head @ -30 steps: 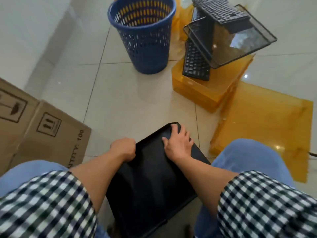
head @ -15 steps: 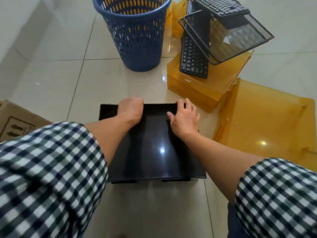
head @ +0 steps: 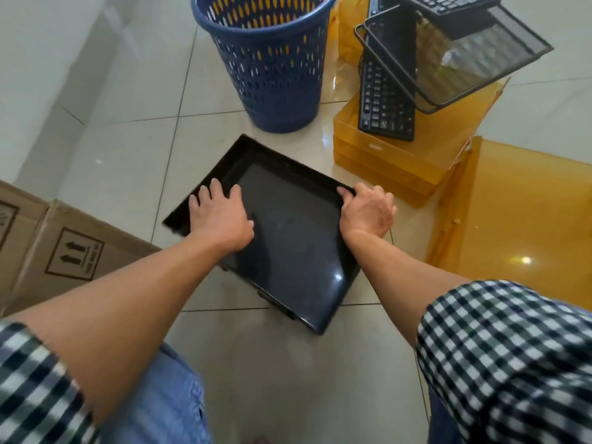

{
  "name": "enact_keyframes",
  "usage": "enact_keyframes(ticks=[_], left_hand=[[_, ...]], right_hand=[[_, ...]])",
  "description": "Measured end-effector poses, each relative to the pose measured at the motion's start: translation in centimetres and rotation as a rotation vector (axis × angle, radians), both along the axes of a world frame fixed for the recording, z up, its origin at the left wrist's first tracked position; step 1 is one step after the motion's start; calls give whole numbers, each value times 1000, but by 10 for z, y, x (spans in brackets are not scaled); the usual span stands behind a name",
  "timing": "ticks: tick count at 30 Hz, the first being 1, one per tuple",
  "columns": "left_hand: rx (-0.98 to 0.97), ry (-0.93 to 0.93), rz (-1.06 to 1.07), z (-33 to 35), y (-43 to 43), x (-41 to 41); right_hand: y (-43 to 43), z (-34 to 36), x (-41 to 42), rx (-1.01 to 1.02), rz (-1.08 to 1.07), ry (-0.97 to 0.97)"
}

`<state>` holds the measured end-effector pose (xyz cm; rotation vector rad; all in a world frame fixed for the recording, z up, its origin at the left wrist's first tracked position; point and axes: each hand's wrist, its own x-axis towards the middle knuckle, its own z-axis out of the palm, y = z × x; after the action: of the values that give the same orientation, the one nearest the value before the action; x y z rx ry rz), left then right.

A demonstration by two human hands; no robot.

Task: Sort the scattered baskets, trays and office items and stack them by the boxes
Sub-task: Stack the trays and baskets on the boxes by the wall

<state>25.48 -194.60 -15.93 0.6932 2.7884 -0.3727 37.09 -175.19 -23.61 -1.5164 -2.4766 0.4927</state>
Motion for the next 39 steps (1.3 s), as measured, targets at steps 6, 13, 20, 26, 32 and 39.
enact_keyframes(ticks=[6, 13, 20, 26, 32, 39], left_hand=[[81, -284, 176, -10, 34, 19], [112, -328, 116, -6, 57, 19], [240, -325, 277, -10, 23, -22], [397, -207, 594, -6, 2, -68], [501, -59, 1050, -28, -25, -116], [588, -9, 961, -50, -9, -120]], right_hand=[[-30, -7, -25, -30, 2, -13], [-53, -2, -63, -302, 23, 108], [-63, 19, -109, -293, 206, -196], [-55, 47, -153, -208, 447, -487], [-37, 33, -200, -133, 497, -442], [4, 28, -302, -72, 508, -300]])
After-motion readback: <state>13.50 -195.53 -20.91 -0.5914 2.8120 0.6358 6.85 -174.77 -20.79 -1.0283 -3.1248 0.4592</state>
